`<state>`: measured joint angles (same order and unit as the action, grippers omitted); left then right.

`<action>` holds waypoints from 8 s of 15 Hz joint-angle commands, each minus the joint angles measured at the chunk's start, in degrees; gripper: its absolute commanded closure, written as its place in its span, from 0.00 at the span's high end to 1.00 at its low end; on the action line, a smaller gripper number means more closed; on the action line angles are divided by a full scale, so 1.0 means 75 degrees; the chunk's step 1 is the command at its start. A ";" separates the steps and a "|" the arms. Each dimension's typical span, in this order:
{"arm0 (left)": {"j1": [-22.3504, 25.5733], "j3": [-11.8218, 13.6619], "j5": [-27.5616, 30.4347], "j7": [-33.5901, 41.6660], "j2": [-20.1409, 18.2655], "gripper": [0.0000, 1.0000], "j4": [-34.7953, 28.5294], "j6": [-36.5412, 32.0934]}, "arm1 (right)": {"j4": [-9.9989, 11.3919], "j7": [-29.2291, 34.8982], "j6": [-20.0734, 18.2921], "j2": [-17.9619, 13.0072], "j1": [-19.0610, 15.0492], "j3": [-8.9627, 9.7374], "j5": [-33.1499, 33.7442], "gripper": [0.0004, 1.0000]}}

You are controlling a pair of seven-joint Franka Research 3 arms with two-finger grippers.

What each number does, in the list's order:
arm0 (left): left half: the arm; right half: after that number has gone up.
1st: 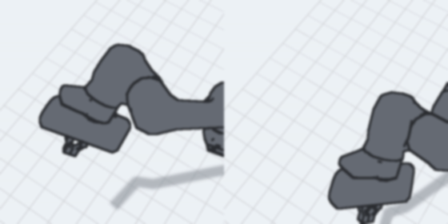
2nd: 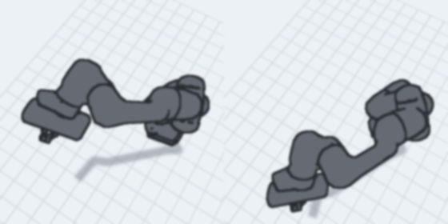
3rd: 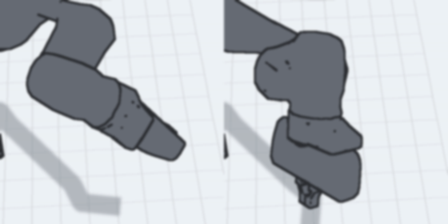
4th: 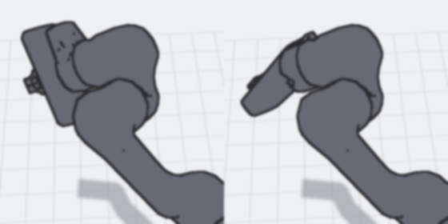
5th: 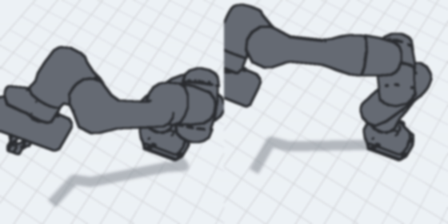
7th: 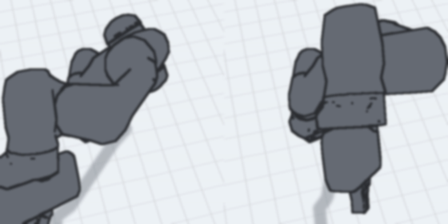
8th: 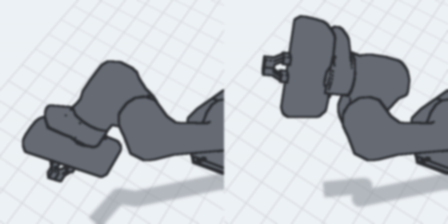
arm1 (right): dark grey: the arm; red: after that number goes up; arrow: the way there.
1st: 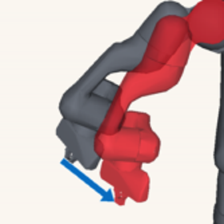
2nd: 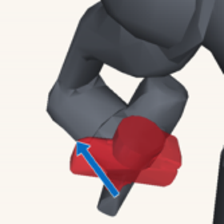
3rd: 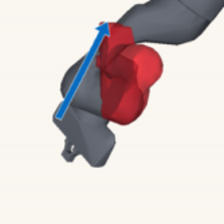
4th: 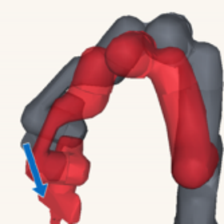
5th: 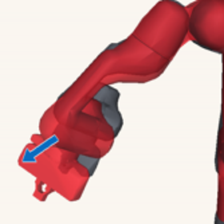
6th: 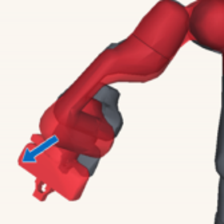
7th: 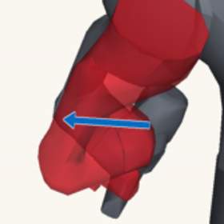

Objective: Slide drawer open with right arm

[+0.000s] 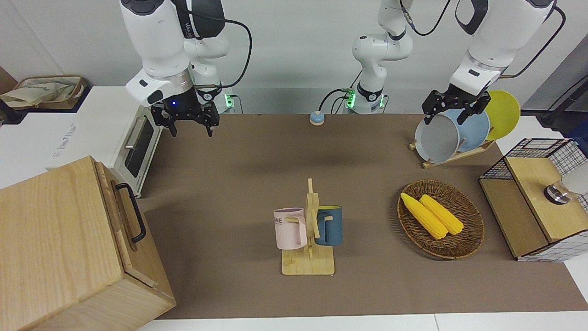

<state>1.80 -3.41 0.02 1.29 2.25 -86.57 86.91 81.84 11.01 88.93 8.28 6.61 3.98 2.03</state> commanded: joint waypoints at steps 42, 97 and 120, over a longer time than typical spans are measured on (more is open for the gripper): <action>0.0029 -0.0049 -0.0131 0.0074 0.0087 0.99 0.0198 -0.0150 | 0.1450 0.1004 0.0750 0.0115 0.0958 0.1273 0.7002 0.99; 0.0029 -0.0049 -0.0131 0.0074 0.0087 0.99 0.0199 -0.0150 | 0.1663 0.2505 0.1186 0.2483 0.1414 -0.0004 1.2106 0.00; 0.0029 -0.0049 -0.0131 0.0074 0.0087 0.99 0.0199 -0.0150 | 0.1276 0.2341 -0.1522 0.2494 0.4251 -0.0004 1.0652 0.00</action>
<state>1.80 -3.41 0.02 1.29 2.25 -86.57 86.91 94.40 31.19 79.05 26.69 37.57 4.07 81.82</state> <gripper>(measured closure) 0.004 0.828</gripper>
